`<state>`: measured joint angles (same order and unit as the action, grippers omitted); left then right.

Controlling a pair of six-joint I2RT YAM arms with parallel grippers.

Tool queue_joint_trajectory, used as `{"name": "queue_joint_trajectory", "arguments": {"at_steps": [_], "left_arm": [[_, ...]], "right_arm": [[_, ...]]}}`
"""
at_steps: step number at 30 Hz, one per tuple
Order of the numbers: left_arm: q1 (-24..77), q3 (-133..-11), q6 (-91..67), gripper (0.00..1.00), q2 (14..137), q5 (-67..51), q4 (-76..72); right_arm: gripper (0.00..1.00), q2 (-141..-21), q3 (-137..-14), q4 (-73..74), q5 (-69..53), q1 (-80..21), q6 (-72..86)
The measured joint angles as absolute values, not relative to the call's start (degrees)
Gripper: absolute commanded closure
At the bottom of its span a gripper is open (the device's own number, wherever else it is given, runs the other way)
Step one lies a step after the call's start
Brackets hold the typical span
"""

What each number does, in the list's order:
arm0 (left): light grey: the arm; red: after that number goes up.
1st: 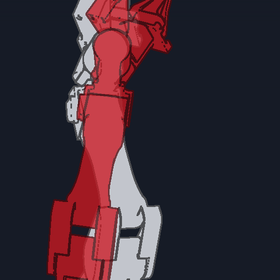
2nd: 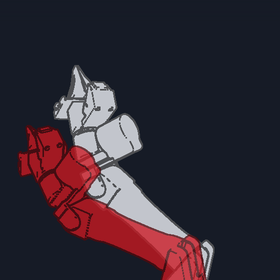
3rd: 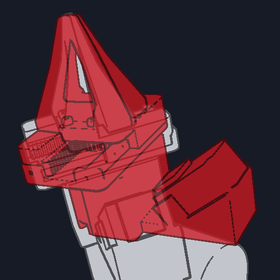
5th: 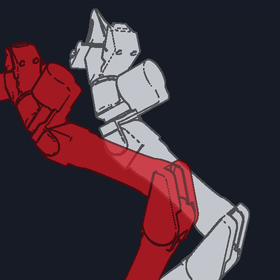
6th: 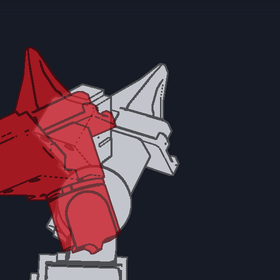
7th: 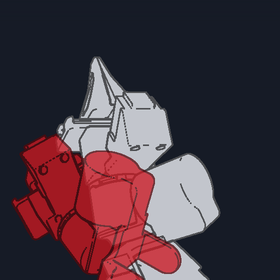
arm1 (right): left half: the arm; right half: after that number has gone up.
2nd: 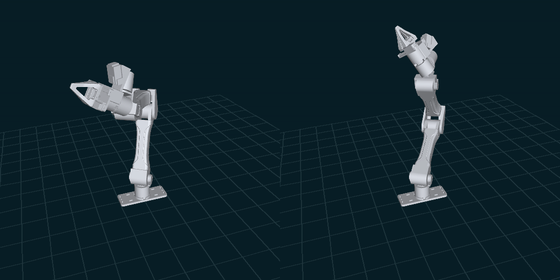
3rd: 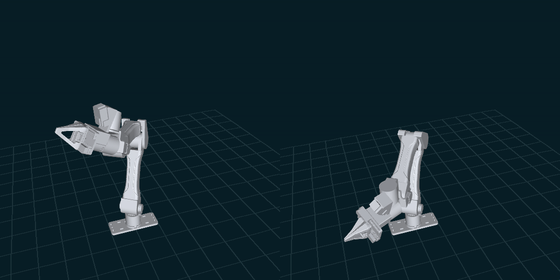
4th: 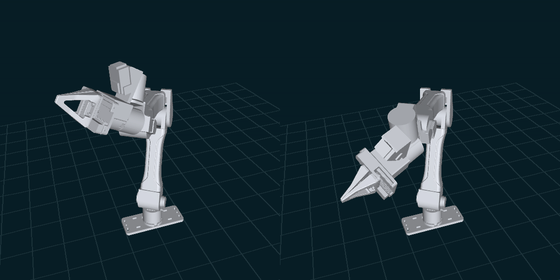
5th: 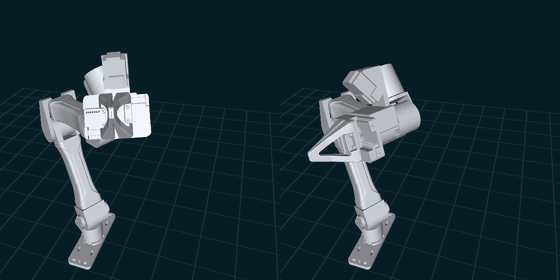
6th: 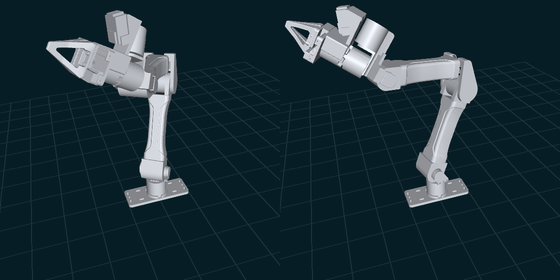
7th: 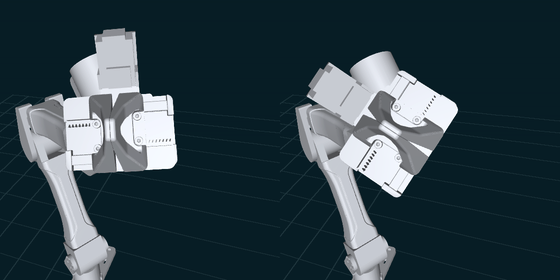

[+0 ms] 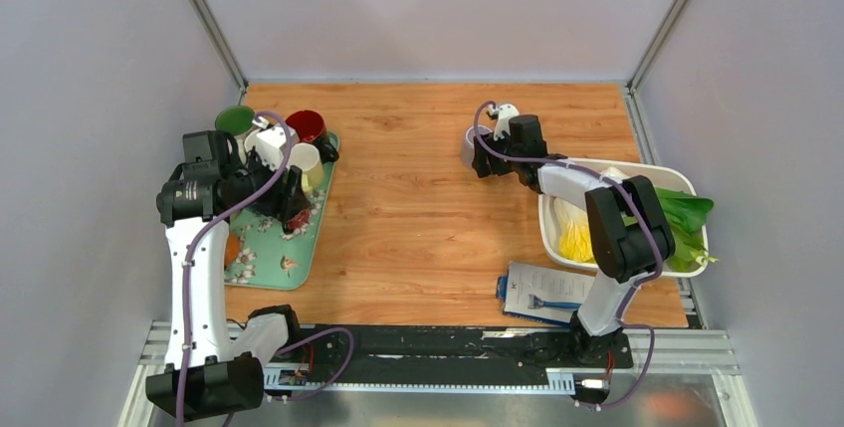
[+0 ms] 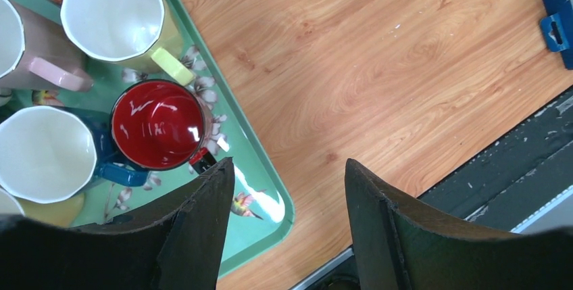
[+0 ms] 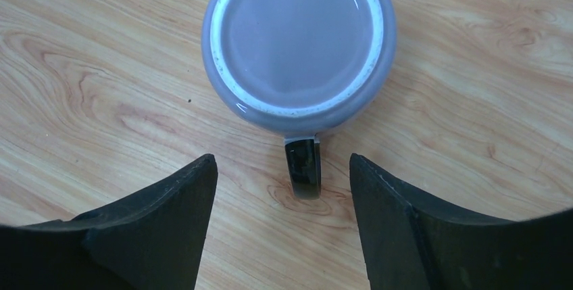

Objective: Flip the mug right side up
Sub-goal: Turn over the cup at the center of the board.

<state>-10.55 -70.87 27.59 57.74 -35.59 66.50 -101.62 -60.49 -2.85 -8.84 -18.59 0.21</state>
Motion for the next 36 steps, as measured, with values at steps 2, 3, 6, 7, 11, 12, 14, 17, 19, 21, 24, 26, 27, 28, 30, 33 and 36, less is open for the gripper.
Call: {"name": "queue_joint_trajectory", "arguments": {"at_steps": [2, 3, 6, 7, 11, 12, 14, 17, 19, 21, 24, 26, 27, 28, 30, 33, 36], "left_arm": [[-10.5, -70.9, 26.8, 0.33, 57.6, -36.3, 66.3], [-10.5, -70.9, 26.5, 0.33, 57.5, -36.6, 66.2], [-10.4, -70.9, 25.8, 0.34, 57.5, -37.5, 66.0], [-10.3, -70.9, 25.7, 0.34, 57.5, -37.7, 65.8], [-9.8, -70.9, 25.1, 0.35, 57.6, -38.7, 65.3], [-9.7, -70.9, 24.8, 0.34, 57.6, -38.9, 65.2], [-9.2, -70.9, 23.8, 0.33, 57.7, -39.6, 64.6], [-8.2, -70.9, 21.3, 0.29, 57.8, -41.0, 62.5], [-7.3, -70.3, 18.4, 0.27, 57.5, -42.2, 59.2], [-6.3, -68.7, 15.3, 0.27, 56.9, -43.6, 55.2], [-4.6, -63.9, 7.3, 0.27, 55.4, -44.8, 46.6], [-3.7, -61.1, 2.2, 0.27, 55.0, -45.1, 41.8], [-3.3, -60.0, -0.5, 0.26, 55.1, -45.3, 39.5], [-3.0, -59.2, -3.2, 0.26, 55.6, -45.8, 37.3], [-2.5, -58.3, -8.8, 0.24, 57.3, -47.1, 32.5], [-1.9, -56.4, -17.7, 0.21, 60.6, -50.3, 24.3], [-1.1, -52.8, -27.8, 0.13, 64.4, -54.3, 14.5]], "right_arm": [[0.33, -102.0, -60.3, -2.9, -8.8, -18.6, 0.3], [0.36, -102.2, -60.0, -2.9, -8.8, -18.6, 0.4], [0.45, -102.9, -59.6, -3.0, -8.7, -18.6, 0.4], [0.49, -103.2, -59.5, -3.3, -8.6, -18.6, 0.4], [0.6, -104.1, -59.0, -4.2, -8.4, -18.6, 0.3], [0.64, -104.2, -58.9, -4.4, -8.5, -18.6, 0.3], [0.73, -104.2, -58.9, -4.7, -8.7, -18.6, 0.3], [0.91, -104.2, -58.9, -5.5, -9.6, -18.6, 0.3], [1.0, -104.2, -58.9, -5.8, -10.6, -18.6, 0.8], [1.0, -104.1, -58.8, -5.8, -11.7, -18.7, 2.0], [1.0, -102.8, -58.1, -5.8, -15.5, -18.5, 6.2], [1.0, -101.1, -56.9, -5.6, -18.5, -18.6, 9.0], [1.0, -100.0, -56.3, -5.5, -20.4, -18.6, 10.4], [1.0, -98.7, -55.6, -5.5, -22.5, -18.7, 11.9], [1.0, -95.9, -54.2, -5.9, -26.9, -18.7, 14.4], [1.0, -91.7, -52.1, -8.2, -33.2, -18.8, 18.0], [1.0, -88.1, -51.2, -10.3, -38.3, -19.4, 20.8]]}}
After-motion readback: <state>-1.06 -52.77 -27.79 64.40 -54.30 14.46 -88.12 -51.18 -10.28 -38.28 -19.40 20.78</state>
